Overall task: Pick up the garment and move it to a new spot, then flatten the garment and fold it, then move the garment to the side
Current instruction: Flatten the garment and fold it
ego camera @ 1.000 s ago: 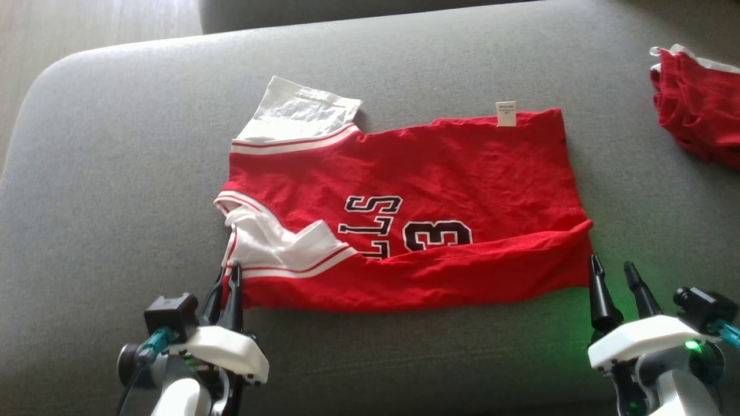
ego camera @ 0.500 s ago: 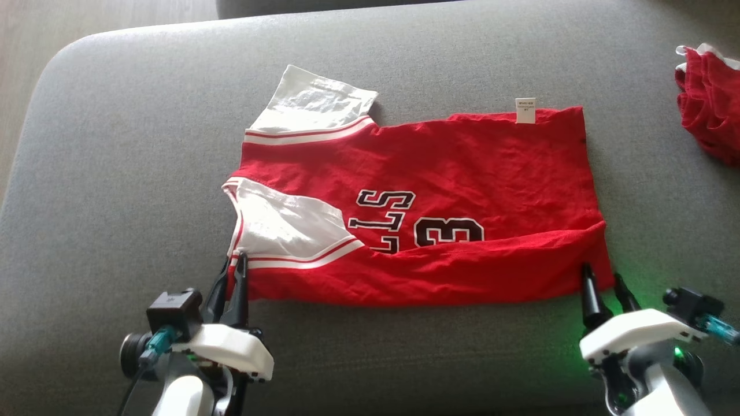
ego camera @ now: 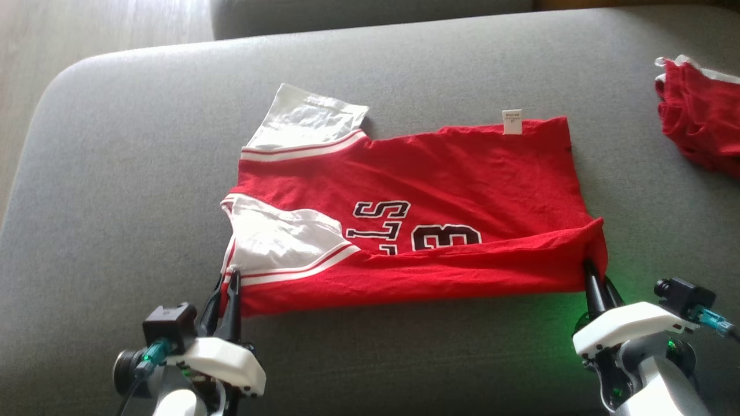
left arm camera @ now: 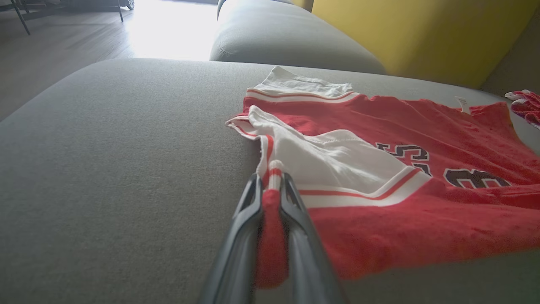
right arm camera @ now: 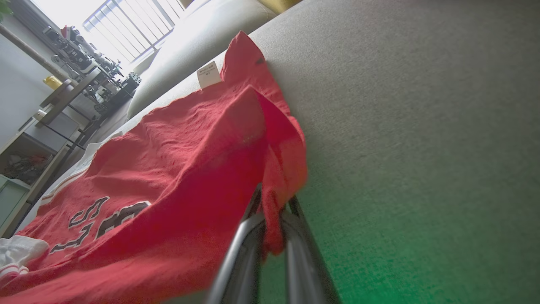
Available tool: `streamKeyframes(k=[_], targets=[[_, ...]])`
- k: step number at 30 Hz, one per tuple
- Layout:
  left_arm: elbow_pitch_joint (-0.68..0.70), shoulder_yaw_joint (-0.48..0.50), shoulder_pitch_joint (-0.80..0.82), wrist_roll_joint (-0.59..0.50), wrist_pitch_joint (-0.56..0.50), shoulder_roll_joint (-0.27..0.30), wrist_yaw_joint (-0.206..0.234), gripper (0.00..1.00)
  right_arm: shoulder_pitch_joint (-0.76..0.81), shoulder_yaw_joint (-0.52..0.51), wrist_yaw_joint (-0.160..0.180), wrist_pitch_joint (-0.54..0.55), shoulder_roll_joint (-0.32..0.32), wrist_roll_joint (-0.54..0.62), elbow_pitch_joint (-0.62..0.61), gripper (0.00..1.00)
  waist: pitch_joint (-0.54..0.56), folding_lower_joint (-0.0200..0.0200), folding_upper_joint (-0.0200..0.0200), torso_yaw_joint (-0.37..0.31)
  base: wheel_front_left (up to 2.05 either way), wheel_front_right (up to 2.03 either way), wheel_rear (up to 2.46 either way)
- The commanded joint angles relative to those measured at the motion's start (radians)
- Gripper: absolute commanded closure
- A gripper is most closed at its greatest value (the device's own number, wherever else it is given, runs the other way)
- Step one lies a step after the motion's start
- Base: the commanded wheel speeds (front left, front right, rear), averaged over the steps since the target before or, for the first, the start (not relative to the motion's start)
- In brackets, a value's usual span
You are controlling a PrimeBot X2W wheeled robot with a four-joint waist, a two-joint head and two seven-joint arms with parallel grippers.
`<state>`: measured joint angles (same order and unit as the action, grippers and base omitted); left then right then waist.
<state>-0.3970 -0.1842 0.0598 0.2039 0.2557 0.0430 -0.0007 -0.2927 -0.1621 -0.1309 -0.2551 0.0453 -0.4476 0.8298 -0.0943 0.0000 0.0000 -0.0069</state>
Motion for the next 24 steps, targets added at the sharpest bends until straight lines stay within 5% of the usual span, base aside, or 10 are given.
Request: streamKeyframes(k=[1, 17, 18, 20, 24], targets=[[0.022, 0.038, 0.018, -0.007, 0.006, 0.012, -0.003, 1.0, 0.001, 0.013, 0.0, -0.007, 0.005, 0.012, -0.027, 1.0, 0.01, 0.0, 0.0, -0.007, 0.0, 0.0, 0.0], [-0.159, 0.048, -0.05, 0.011, 0.001, 0.041, -0.014, 1.0, 0.059, 0.009, 0.0, 0.041, 0.005, 0.011, 0.024, 1.0, 0.055, 0.0, 0.0, -0.05, 0.0, 0.0, 0.0], [-0.173, 0.044, -0.046, 0.017, -0.002, 0.04, -0.021, 0.71, 0.059, -0.003, 0.0, 0.035, 0.005, 0.019, 0.022, 0.0, 0.057, 0.0, 0.0, -0.05, 0.0, 0.0, 0.0], [-0.183, 0.042, -0.042, 0.03, -0.01, 0.036, -0.027, 0.0, 0.053, -0.016, 0.0, 0.03, 0.005, 0.026, 0.02, 0.0, 0.057, 0.0, 0.0, -0.049, 0.0, 0.0, 0.0], [-0.172, 0.047, -0.025, 0.037, -0.01, 0.035, -0.018, 0.0, 0.042, -0.045, 0.0, 0.017, 0.005, 0.063, -0.001, 0.0, 0.059, 0.0, 0.0, -0.046, 0.0, 0.0, 0.0]])
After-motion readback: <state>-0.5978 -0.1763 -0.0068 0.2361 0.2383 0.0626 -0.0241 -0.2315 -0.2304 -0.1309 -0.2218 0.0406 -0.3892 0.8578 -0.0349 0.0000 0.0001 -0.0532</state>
